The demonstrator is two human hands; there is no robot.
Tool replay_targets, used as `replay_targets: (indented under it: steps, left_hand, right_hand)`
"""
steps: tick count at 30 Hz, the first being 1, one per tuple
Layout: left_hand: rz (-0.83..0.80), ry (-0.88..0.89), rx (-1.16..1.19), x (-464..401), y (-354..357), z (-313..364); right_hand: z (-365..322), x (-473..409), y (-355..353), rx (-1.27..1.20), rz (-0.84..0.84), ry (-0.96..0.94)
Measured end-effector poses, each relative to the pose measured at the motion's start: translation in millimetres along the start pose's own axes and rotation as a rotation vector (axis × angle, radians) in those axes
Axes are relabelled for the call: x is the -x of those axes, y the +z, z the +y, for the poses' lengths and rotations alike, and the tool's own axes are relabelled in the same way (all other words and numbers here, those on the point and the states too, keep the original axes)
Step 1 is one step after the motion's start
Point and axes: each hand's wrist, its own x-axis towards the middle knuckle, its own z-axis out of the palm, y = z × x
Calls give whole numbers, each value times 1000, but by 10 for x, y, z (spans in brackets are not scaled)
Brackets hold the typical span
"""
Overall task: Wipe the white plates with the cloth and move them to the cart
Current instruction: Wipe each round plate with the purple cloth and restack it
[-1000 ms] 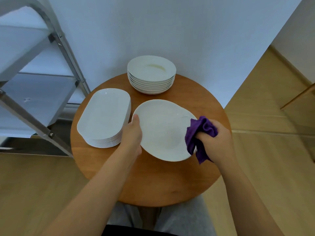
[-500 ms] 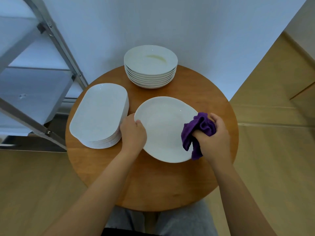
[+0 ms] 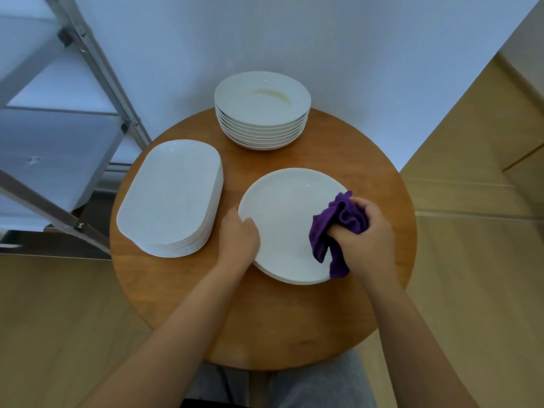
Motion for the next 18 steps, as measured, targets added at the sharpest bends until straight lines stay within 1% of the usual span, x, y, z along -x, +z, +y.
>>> replay_targets:
  steps: [2,4,6,8,9,11,13,18]
  left_hand:
    - [-5,29,-126,-29,-26,98]
    - [27,119,-196,-104,-101,278]
    - [40,135,-127,-284,-199,514]
    - [35,57,81,-567,-303,746]
    - [41,21,185,-738,-343,836]
    - [44,-24,278,-1074,-402,981]
    - [42,-49,297,-1313,-430,1049]
    - [34,-65,194,-1666,-366,1071]
  right_hand:
    - [-39,-75,19,-33,1,18]
    - [-140,-199,51,-76,-16,36]
    - [-269,-349,106,-131,-78,36]
    - [-404,-501,203,-203,-131,29]
    - [-454,-570,265,-230,-135,31]
    - [-519,-700,400,-261,-118,57]
    - [-553,-802,517,-286,-98,73]
    - [-572,-954,684,-277,-115,86]
